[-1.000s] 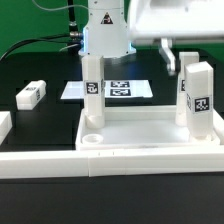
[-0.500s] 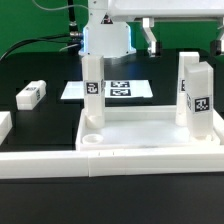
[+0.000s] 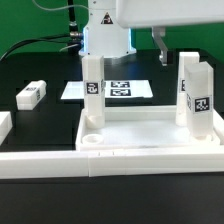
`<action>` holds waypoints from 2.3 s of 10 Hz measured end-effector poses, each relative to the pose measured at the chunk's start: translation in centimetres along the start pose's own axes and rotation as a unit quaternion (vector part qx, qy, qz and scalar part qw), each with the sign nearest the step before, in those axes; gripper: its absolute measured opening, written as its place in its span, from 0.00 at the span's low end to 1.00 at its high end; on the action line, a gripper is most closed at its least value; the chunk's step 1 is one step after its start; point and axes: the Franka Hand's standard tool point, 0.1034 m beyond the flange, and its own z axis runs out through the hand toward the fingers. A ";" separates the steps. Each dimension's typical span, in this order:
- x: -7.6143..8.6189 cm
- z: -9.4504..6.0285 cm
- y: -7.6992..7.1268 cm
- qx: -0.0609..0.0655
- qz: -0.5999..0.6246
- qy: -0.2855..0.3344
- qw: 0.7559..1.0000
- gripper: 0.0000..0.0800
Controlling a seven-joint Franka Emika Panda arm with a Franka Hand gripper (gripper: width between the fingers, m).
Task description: Assemble desk
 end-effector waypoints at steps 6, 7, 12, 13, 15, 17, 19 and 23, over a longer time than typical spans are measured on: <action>-1.3 1.8 -1.6 0.001 0.006 -0.008 1.000 0.81; -1.3 1.9 -1.6 0.000 0.014 -0.009 1.000 0.81; -1.3 1.9 -1.6 0.000 0.142 -0.009 0.990 0.36; -1.4 1.9 -1.6 -0.001 0.192 -0.009 0.981 0.36; -1.9 2.0 -1.6 0.000 0.379 0.010 0.925 0.36; -2.1 2.0 -1.4 0.000 0.494 0.017 0.869 0.36; -2.2 2.0 -1.8 0.014 0.608 0.016 0.793 0.36; -2.8 2.1 -1.8 0.043 0.680 0.020 0.732 0.46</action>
Offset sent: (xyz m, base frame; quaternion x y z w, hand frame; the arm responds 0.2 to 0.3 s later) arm -0.0164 0.0077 -0.0121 -0.0213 -0.0039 -0.0132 0.9997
